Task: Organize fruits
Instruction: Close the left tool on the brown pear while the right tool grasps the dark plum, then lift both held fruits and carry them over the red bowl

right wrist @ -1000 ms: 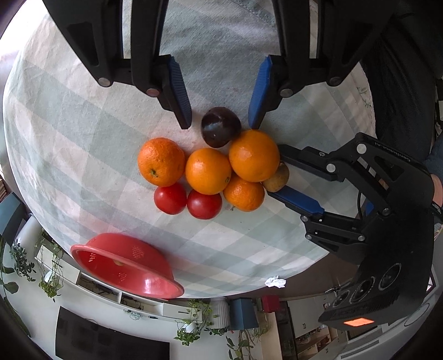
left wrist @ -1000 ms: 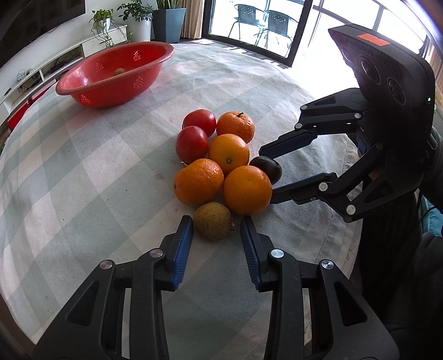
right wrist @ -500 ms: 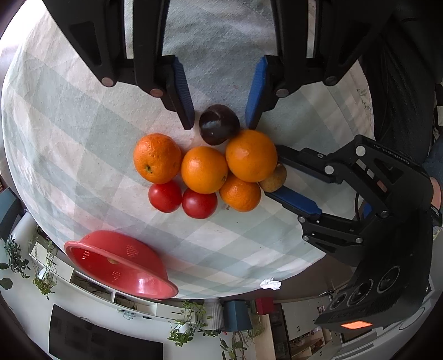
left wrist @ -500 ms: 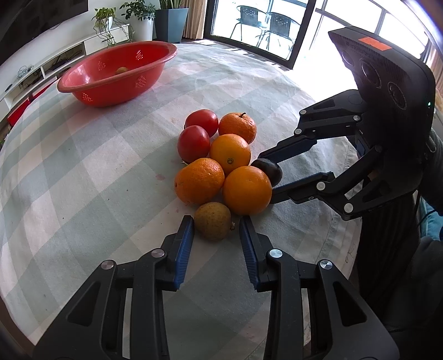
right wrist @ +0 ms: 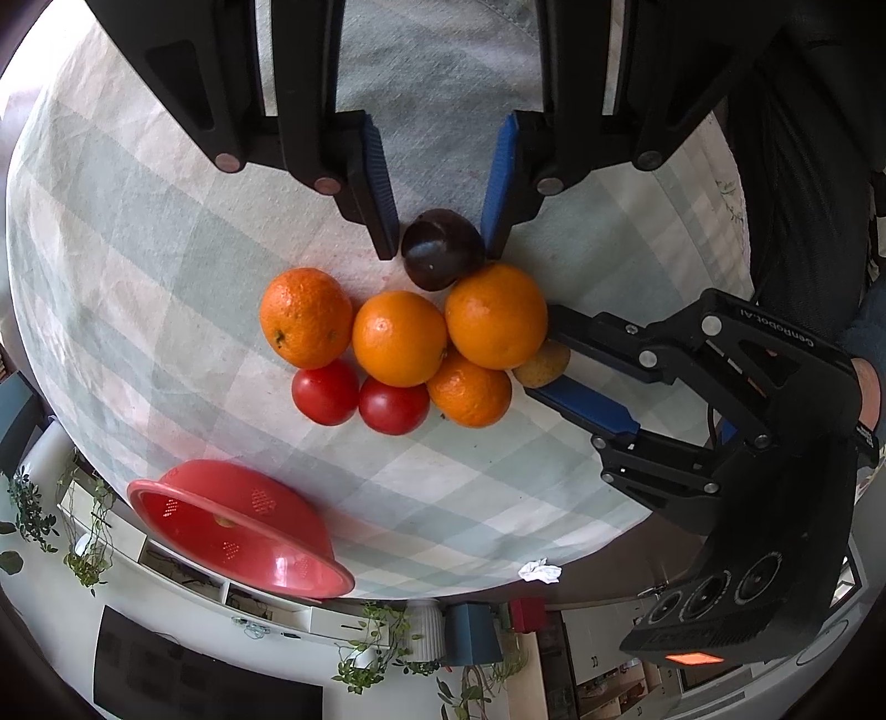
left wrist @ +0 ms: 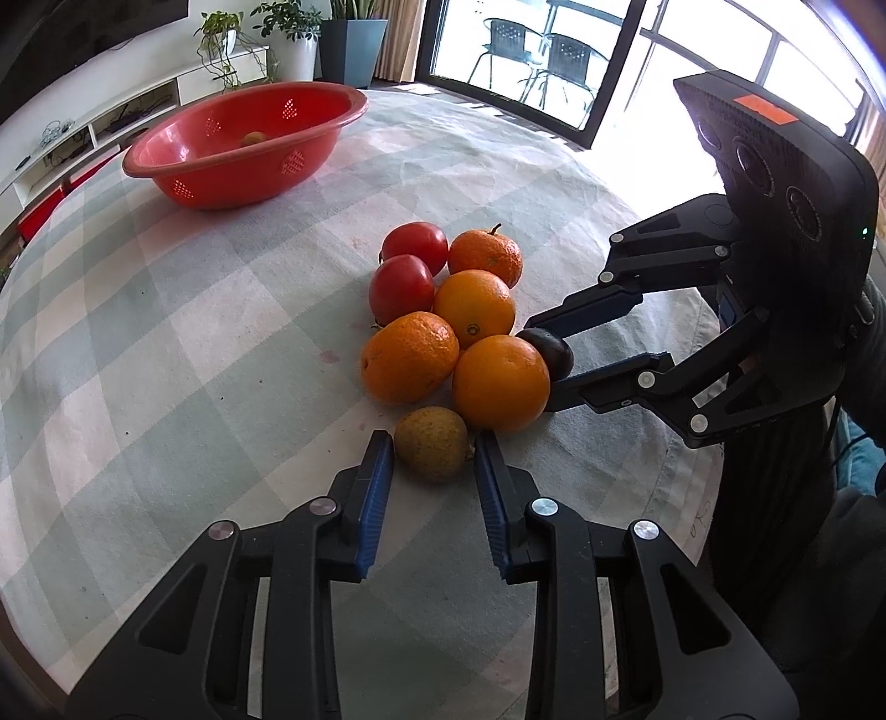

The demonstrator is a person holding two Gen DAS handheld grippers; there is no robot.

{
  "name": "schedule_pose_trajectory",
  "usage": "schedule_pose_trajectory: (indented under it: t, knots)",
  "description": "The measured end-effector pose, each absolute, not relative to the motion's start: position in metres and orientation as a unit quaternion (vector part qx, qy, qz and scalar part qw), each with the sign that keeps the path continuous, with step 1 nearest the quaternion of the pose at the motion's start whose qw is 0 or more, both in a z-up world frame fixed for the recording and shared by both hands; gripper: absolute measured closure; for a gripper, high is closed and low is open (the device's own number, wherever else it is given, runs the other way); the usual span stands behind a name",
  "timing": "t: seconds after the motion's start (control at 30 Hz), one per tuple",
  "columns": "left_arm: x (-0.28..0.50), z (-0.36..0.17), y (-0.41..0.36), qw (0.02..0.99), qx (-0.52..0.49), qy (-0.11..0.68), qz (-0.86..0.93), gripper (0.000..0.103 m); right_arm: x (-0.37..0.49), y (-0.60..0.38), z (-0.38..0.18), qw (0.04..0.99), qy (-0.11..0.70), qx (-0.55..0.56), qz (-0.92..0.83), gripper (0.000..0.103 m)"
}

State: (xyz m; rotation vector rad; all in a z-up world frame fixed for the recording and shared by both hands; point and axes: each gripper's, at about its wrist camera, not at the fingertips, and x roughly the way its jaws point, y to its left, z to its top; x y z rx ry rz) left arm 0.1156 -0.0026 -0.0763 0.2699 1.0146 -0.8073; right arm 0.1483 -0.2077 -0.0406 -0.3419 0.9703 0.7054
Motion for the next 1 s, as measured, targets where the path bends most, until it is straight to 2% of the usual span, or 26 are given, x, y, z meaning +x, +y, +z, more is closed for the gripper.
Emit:
schedule_pose_trajectory:
  t: [0.27, 1.0]
  knots:
    - [0.114, -0.076, -0.002, 0.79, 0.123, 0.468, -0.375, 0.076, 0.148, -0.209, -0.04, 0.813, 0.455, -0.153, 0.329, 0.072]
    - [0.107, -0.062, 0.012, 0.811, 0.103, 0.455, -0.352, 0.076, 0.138, -0.222, -0.029, 0.824, 0.447, -0.13, 0.323, 0.073]
